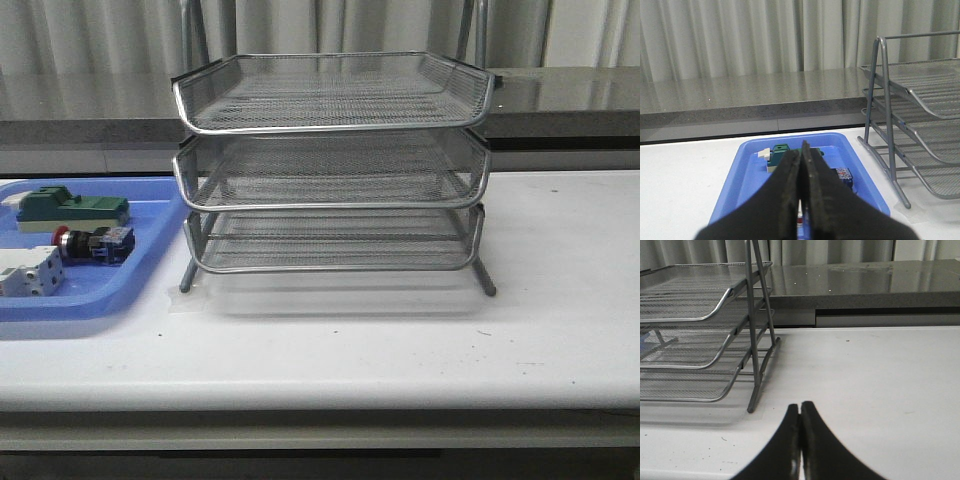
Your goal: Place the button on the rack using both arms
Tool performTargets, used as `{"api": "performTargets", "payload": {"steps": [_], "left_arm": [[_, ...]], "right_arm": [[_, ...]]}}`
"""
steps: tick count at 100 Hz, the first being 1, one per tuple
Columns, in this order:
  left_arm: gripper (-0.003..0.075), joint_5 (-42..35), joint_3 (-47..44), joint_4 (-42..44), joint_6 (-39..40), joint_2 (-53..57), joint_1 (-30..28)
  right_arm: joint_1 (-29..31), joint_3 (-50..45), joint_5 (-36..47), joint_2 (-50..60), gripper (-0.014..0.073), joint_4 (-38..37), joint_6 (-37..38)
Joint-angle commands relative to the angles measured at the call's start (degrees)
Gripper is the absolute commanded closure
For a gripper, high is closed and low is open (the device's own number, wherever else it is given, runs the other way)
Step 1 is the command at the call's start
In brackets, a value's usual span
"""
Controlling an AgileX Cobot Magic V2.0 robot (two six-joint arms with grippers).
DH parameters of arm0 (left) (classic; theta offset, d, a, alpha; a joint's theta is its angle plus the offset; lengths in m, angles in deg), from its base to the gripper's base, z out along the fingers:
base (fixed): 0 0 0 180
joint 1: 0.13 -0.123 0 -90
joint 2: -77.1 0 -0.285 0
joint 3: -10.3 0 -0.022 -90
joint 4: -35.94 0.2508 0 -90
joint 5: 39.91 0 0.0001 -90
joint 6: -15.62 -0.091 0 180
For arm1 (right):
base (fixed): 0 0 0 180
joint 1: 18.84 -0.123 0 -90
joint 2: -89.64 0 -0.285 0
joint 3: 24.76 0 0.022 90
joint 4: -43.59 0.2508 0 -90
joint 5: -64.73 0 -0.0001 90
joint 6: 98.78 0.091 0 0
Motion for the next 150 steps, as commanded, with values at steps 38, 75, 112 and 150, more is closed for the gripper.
{"api": "performTargets", "payload": {"steps": [38, 75, 112, 150], "left_arm": [[0.074, -4.9, -2.7, -0.5, 0.7, 1.7, -0.2], [0.074, -4.9, -2.7, -0.5, 0.7, 1.7, -0.2], [0.074, -4.9, -2.7, -0.5, 0.7, 1.7, -0.2], [0.074, -4.9, -2.7, -0.5, 0.7, 1.7, -0.2]], "right_arm": [[-0.1, 0.8, 4.8, 1.2, 0.0654, -0.4, -0.1], [-0.1, 0.8, 5.3, 1.2, 0.0654, -0.4, -0.1], [-0.1, 6.1, 6.4, 0.7, 0.0654, 2.3, -0.1], [-0.1, 28.8, -18.4, -14.6, 0.0654, 7.5, -0.1]]}}
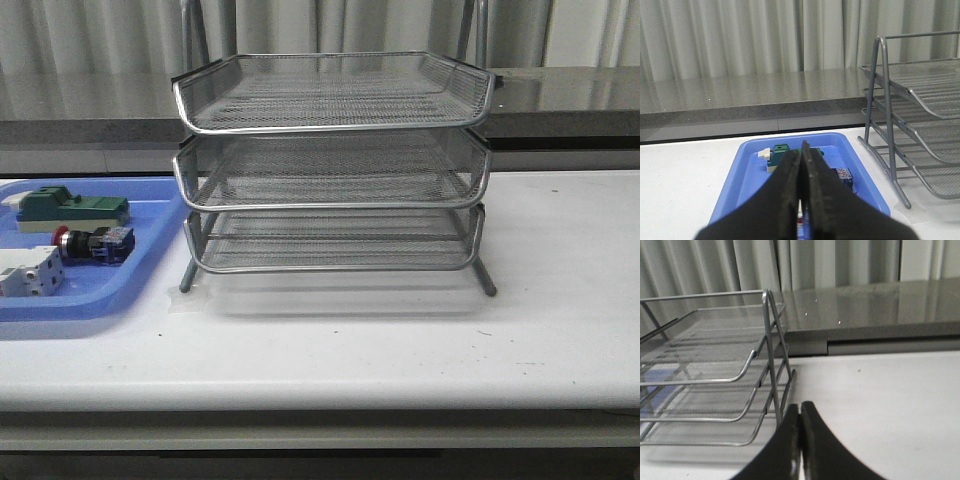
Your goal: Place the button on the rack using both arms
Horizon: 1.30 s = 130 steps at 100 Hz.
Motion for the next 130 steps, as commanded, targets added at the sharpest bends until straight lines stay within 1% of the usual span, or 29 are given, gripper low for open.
{"api": "performTargets", "payload": {"steps": [1, 13, 20, 28, 46, 74, 79, 86, 103, 110, 120, 130], "left_arm": [[0.074, -4.9, -2.7, -0.5, 0.7, 1.7, -0.2], [0.074, -4.9, -2.7, -0.5, 0.7, 1.7, -0.2], [0.074, -4.9, -2.7, -0.5, 0.7, 1.7, -0.2], [0.074, -4.9, -2.7, -0.5, 0.7, 1.7, -0.2], [0.074, -4.9, -2.7, -0.5, 0.7, 1.7, -0.2], [0.074, -4.9, -2.7, -0.5, 0.7, 1.7, -0.2], [0.074, -4.9, -2.7, -0.5, 0.7, 1.7, -0.2], [0.074, -4.9, -2.7, -0.5, 0.7, 1.7, -0.2], [0.074, -4.9, -2.7, -0.5, 0.7, 1.7, -0.2], [0.074, -4.9, -2.7, -0.5, 0.7, 1.7, -0.2], [0.074, -4.9, -2.7, -0.5, 0.7, 1.7, -0.2], [0.074, -4.9, -2.7, -0.5, 0.7, 1.7, -0.2]], "right_arm": [[-0.1, 7.0, -4.7, -5.8, 0.0654, 3.0, -0.1], [-0.1, 14.1, -13.9, -14.4, 0.0654, 6.8, -0.1], [-0.1, 17.0, -15.8, -19.1, 0.0654, 8.1, -0.1], [-0.1, 18.6, -15.2, -23.6, 0.0654, 10.7, -0.1], [-0.1, 18.7, -11.2, -30.6, 0.0654, 18.4, -0.1], [-0.1, 18.7, -10.1, -40.1, 0.0643, 31.6, -0.1], [-0.1, 18.7, -10.0, -42.0, 0.0617, 33.2, -0.4], [-0.1, 18.7, -9.8, -44.7, 0.0546, 35.0, -1.8], [-0.1, 18.7, -9.3, -50.1, 0.0272, 41.5, -9.0], [-0.1, 18.7, -7.9, -52.2, 0.0196, 45.0, -13.0], [-0.1, 18.7, -6.0, -55.3, 0.018, 51.0, -19.0], [-0.1, 18.7, -4.9, -58.9, 0.018, 59.4, -26.4]]}}
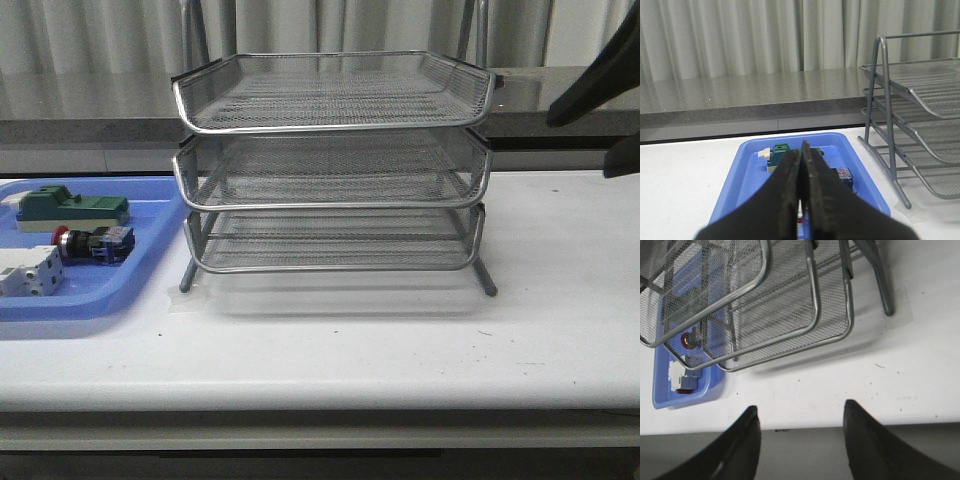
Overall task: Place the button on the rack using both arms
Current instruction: 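Reach the right gripper to the middle wire tray's front edge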
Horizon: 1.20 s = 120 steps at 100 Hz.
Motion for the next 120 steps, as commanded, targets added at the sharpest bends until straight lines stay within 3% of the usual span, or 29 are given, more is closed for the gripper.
{"api": "performTargets", "payload": {"steps": [1, 26, 54, 102, 112, 120], "left_arm": [[0.074, -4.9, -2.7, -0.5, 0.7, 1.7, -0.2], [0.074, -4.9, -2.7, -0.5, 0.7, 1.7, -0.2], [0.074, -4.9, -2.7, -0.5, 0.7, 1.7, -0.2], [0.074, -4.9, -2.7, -0.5, 0.7, 1.7, -0.2], [0.074, -4.9, -2.7, -0.5, 0.7, 1.7, -0.2], [0.074, -4.9, -2.7, -0.5, 0.7, 1.7, -0.2]], "right_arm": [[-0.1, 2.0, 2.7, -2.0, 0.018, 9.6, -8.1], [-0.1, 2.3, 1.6, -12.9, 0.018, 32.7, -30.9], [-0.1, 3.6, -2.5, -21.5, 0.018, 49.1, -47.5], [-0.1, 12.1, -11.1, -31.9, 0.0186, 51.3, -49.8], [-0.1, 12.1, -11.2, -32.7, 0.0248, 51.3, -49.8], [-0.1, 12.1, -11.2, -33.1, 0.0351, 51.3, -49.8]]}}
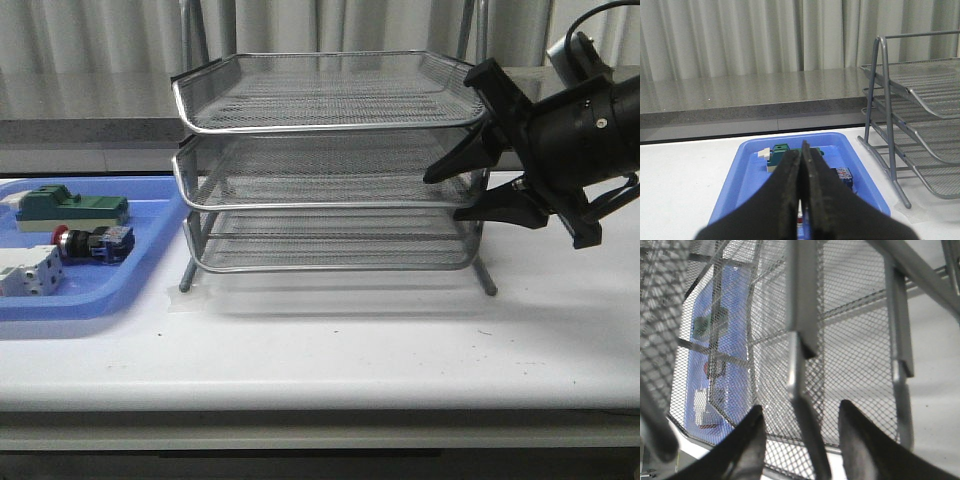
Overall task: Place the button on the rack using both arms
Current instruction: 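Reach the right gripper to the middle wire tray's front edge, then pull the middle wire tray outward toward the robot with the right gripper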
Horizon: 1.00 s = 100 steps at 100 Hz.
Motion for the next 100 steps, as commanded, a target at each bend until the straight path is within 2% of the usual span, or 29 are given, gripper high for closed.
{"api": "performTargets", "payload": {"steps": [1, 11, 18, 58, 100], "left_arm": [[0.074, -4.9, -2.7, -0.5, 0.7, 1.7, -0.2], [0.074, -4.9, -2.7, -0.5, 0.7, 1.7, -0.2], [0.074, -4.9, -2.7, -0.5, 0.7, 1.7, -0.2], [0.074, -4.9, -2.7, -0.5, 0.7, 1.7, -0.2], [0.074, -4.9, -2.7, -0.5, 0.7, 1.7, -0.2]], "right_arm": [[0.0, 1.6, -3.7, 1.8, 0.036, 3.5, -0.9], [0.0, 1.6, -3.7, 1.8, 0.0478, 3.4, -0.9], [0.0, 1.6, -3.6, 1.8, 0.052, 3.3, -0.9], [0.0, -3.0, -2.6, 2.0, 0.0524, -0.1, -1.1], [0.0, -16.6, -5.1, 6.1, 0.0524, 0.0, -9.6]]}}
